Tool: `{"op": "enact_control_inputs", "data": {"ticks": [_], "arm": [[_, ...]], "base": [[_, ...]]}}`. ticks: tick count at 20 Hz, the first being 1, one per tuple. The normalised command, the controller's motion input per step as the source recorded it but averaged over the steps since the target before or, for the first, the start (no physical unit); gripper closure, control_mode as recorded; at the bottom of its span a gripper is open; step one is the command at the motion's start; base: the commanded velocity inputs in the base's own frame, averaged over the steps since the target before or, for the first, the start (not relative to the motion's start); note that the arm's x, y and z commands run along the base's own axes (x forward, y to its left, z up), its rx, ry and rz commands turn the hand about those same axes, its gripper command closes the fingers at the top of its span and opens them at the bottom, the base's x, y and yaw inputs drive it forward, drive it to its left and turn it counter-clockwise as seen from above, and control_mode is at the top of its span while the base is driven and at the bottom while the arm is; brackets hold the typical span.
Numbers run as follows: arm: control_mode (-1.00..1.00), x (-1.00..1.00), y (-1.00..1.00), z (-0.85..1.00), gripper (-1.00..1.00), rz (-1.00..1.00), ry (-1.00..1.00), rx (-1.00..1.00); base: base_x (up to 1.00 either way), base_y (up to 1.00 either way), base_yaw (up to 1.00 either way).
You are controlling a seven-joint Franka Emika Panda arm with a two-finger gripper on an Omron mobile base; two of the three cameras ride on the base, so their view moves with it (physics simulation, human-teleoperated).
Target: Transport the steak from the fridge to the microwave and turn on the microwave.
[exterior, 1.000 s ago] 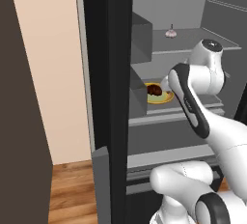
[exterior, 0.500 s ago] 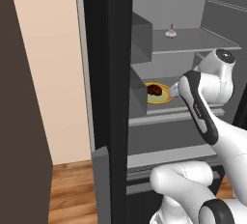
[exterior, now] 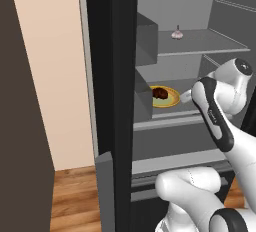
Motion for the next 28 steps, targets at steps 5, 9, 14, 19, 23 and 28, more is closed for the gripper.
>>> {"op": "enact_control_inputs", "data": {"ticks": [5, 9, 14, 19, 23, 28], "arm": [[-1.0, 0.31, 0.0, 0.0, -1.0, 0.0, 0.0, 0.05], [-1.0, 0.31, 0.0, 0.0, -1.0, 0.0, 0.0, 0.01], [-1.0, 0.26, 0.0, 0.0, -1.0, 0.0, 0.0, 0.0], [-1.0, 0.3, 0.0, 0.0, -1.0, 0.0, 0.0, 0.0], [-1.0, 0.28, 0.0, -0.07, -1.0, 0.01, 0.0, 0.0], [-1.0, 0.27, 0.0, -0.22, -1.0, 0.02, 0.0, 0.0]], "base": [[0.0, 0.0, 0.0], [0.0, 0.0, 0.0], [0.0, 0.0, 0.0], [0.0, 0.0, 0.0], [0.0, 0.0, 0.0], [0.0, 0.0, 0.0]]}}
